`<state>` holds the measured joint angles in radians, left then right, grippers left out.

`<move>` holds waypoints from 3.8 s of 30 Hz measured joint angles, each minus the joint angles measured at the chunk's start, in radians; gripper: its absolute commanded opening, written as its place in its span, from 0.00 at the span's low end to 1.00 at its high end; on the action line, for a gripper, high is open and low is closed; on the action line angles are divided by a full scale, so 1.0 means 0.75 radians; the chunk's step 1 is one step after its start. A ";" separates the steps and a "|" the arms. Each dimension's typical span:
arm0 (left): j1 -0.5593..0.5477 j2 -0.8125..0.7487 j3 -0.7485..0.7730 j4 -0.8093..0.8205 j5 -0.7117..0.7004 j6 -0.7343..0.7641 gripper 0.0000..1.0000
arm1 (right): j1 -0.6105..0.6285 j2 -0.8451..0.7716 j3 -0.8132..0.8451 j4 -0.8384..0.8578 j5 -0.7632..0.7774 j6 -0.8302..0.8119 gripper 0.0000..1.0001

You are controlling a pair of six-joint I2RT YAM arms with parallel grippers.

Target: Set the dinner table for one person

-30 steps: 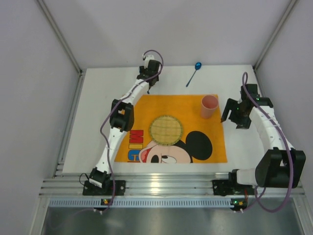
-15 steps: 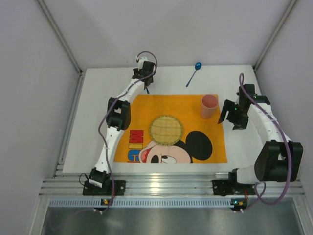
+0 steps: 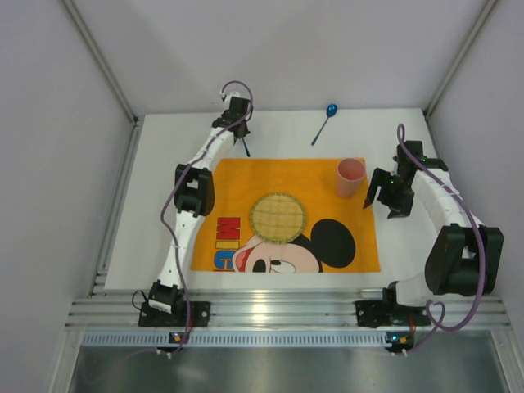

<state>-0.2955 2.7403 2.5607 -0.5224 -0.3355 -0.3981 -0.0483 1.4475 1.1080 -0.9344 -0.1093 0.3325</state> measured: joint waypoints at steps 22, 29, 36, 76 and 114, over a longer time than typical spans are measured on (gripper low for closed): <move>-0.041 -0.169 -0.362 0.294 0.001 -0.011 0.51 | -0.004 -0.050 0.015 -0.001 -0.017 0.011 0.79; -0.045 -0.087 -0.174 0.227 -0.013 -0.014 0.45 | -0.014 -0.089 -0.019 -0.010 -0.001 0.014 0.79; -0.027 0.063 0.077 0.021 0.077 -0.032 0.43 | -0.055 -0.116 -0.046 -0.023 0.003 0.012 0.79; -0.022 -0.131 -0.217 -0.016 0.224 0.014 0.00 | -0.075 -0.303 -0.221 -0.040 -0.106 0.010 0.80; -0.291 -1.751 -2.180 0.143 0.175 -0.190 0.00 | 0.198 -0.108 0.369 -0.015 -0.211 0.328 0.83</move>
<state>-0.5137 1.4269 0.9257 -0.4152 -0.2043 -0.5404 0.1005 1.3666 1.3849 -0.9455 -0.2676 0.5781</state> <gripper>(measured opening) 0.022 0.831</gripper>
